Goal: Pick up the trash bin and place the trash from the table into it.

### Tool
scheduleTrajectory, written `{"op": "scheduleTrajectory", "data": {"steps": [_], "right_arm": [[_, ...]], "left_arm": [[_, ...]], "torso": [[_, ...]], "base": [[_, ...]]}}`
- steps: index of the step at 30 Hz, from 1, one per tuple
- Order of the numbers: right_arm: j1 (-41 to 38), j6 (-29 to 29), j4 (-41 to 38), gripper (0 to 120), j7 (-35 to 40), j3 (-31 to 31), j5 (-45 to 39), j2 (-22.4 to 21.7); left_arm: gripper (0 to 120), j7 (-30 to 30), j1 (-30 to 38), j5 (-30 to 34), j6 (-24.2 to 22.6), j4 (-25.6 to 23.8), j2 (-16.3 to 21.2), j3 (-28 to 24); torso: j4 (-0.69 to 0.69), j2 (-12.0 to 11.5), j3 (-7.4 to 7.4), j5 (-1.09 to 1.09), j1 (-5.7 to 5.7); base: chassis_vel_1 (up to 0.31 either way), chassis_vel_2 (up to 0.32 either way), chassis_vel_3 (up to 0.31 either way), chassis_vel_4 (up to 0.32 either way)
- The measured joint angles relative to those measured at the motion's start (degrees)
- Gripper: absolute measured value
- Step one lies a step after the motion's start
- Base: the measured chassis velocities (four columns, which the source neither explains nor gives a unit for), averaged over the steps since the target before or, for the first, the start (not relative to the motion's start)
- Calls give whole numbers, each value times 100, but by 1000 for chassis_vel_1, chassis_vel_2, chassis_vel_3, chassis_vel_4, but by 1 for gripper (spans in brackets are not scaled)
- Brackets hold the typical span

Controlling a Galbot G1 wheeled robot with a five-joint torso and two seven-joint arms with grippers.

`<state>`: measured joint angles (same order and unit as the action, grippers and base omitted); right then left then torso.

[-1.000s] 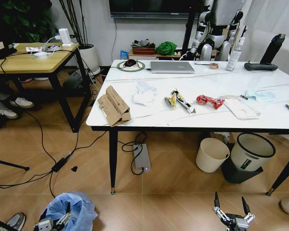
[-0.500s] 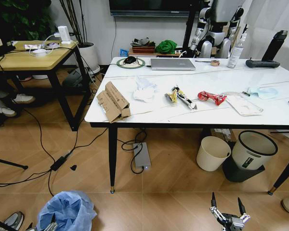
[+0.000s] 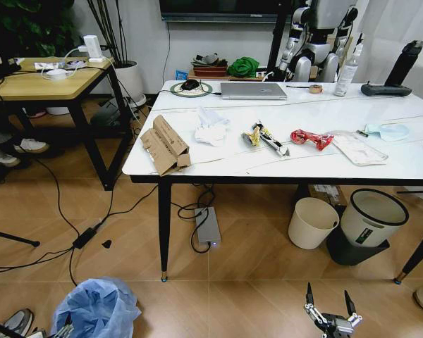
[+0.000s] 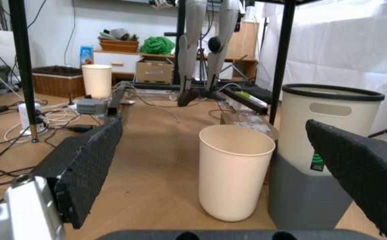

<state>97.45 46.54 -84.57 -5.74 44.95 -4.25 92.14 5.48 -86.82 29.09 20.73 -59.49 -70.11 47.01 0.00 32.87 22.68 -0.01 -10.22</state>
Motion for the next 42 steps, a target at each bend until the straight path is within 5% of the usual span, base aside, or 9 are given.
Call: {"op": "scheduleTrajectory", "data": {"steps": [10, 35, 42], "right_arm": [[-8, 0, 4, 100, 15, 4, 2, 0], [-55, 0, 18, 100, 54, 34, 22, 0], [-62, -1, 19, 100, 83, 32, 27, 0]], "left_arm": [[98, 78, 214, -90, -32, 334, -105, -41], [6, 212, 381, -67, -6, 704, -168, -53], [0, 259, 334, -42, 11, 634, -162, -58]], "torso": [[0, 19, 11, 1, -6], [1, 53, 31, 2, -21], [-1, 56, 34, 0, -22]], "base": [[0, 0, 0, 0], [0, 0, 0, 0], [0, 0, 0, 0]]}}
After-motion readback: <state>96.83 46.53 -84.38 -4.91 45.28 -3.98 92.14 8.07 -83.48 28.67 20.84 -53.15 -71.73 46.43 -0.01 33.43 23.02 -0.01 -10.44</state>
